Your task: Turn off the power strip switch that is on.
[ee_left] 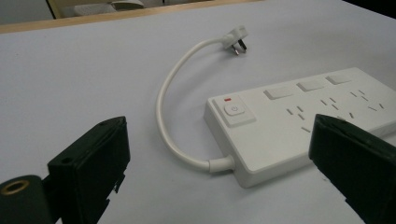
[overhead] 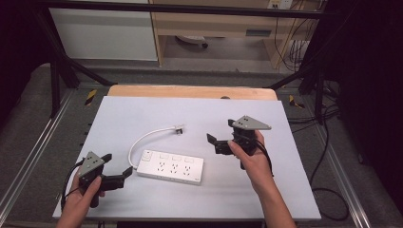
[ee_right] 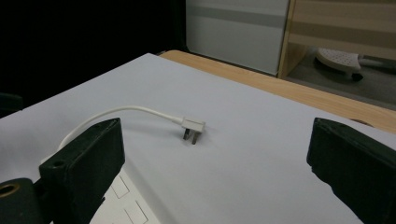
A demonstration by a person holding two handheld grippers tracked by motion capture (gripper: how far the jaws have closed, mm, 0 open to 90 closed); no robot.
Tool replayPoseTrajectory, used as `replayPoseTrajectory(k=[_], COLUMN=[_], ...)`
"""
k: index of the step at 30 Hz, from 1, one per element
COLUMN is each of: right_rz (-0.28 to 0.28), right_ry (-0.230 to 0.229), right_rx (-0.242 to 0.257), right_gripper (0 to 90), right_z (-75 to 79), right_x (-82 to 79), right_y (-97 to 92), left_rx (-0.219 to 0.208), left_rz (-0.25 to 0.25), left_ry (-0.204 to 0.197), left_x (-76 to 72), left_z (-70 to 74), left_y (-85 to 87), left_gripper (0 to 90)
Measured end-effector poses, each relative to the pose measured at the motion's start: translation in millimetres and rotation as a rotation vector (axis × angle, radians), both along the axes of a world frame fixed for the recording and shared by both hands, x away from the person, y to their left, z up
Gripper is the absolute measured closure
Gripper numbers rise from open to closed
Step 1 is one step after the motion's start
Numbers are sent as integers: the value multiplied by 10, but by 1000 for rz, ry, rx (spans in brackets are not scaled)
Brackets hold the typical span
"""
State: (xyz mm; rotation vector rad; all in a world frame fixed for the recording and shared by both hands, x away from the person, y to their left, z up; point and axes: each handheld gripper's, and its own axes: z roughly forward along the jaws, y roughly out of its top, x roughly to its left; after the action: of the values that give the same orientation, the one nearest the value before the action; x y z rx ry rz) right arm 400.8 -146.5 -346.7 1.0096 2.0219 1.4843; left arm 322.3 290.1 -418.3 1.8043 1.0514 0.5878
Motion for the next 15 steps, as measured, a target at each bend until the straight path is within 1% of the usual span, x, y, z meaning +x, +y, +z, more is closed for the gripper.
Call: replayPoseTrajectory(k=[3, 6, 9, 13, 15], right_rz=[-21, -42, -55, -86, -99], right_ry=[-8, -5, 6, -1, -4], right_rx=[8, 21, 22, 17, 23], right_gripper=[40, 46, 46, 57, 64], right_z=[20, 23, 2, -2, 8], right_x=[-20, -36, -47, -76, -107], right_y=[-109, -229, -334, -473, -552], left_rx=[1, 0, -1, -2, -4], left_rz=[1, 1, 0, 0, 1], left_ry=[0, -2, -1, -3, -3], left_x=[0, -5, -4, -8, -6], left_z=[0, 3, 3, 6, 5], left_y=[0, 0, -1, 0, 0], left_gripper=[52, 51, 51, 52, 52])
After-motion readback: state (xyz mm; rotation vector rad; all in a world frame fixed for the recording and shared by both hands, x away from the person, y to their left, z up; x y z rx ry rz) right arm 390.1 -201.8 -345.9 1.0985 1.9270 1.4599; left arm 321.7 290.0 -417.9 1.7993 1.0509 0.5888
